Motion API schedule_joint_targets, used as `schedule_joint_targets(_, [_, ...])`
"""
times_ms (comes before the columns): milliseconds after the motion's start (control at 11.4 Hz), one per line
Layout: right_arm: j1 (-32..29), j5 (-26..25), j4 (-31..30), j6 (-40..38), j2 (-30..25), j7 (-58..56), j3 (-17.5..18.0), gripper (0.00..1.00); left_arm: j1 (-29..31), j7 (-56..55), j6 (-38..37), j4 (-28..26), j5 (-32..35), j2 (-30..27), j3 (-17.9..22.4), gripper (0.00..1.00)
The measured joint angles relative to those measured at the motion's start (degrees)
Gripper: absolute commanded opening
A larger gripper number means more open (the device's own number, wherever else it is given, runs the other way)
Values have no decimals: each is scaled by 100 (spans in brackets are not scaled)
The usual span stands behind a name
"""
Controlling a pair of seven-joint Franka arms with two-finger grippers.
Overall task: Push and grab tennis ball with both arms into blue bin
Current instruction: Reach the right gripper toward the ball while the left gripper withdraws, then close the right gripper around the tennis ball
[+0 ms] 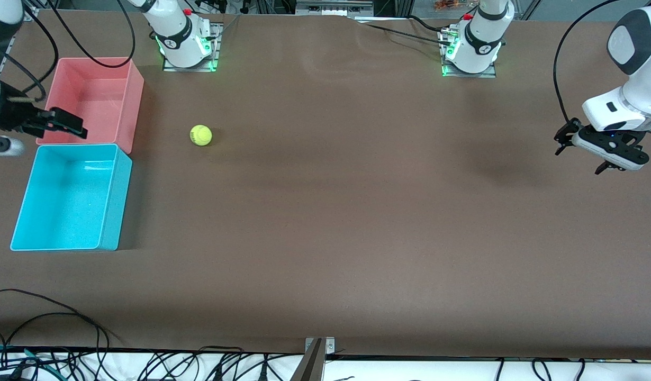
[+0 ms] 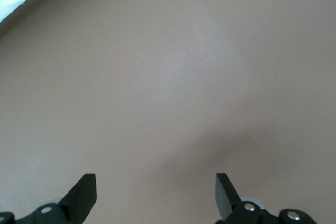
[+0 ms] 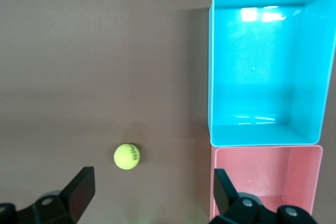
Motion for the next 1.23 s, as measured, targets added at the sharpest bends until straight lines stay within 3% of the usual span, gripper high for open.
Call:
schedule_joint_targets(438, [236, -1, -5, -158, 591, 169, 28, 100, -28, -426, -1600, 1078, 220, -163, -2, 100])
schedule_joint_targets(701, [265, -6, -247, -341, 639, 225, 16, 100, -39, -622, -1967, 1313, 289, -179, -2, 100])
schedule_joint_targets(964, [276, -280, -997, -125, 590, 225, 26, 100, -50, -1239, -2664, 1717, 290, -189, -33, 100])
schedule_joint_targets(1227, [303, -823, -2203, 562, 316, 302, 266, 100, -93, -1839, -3642, 2489, 290, -212, -61, 100])
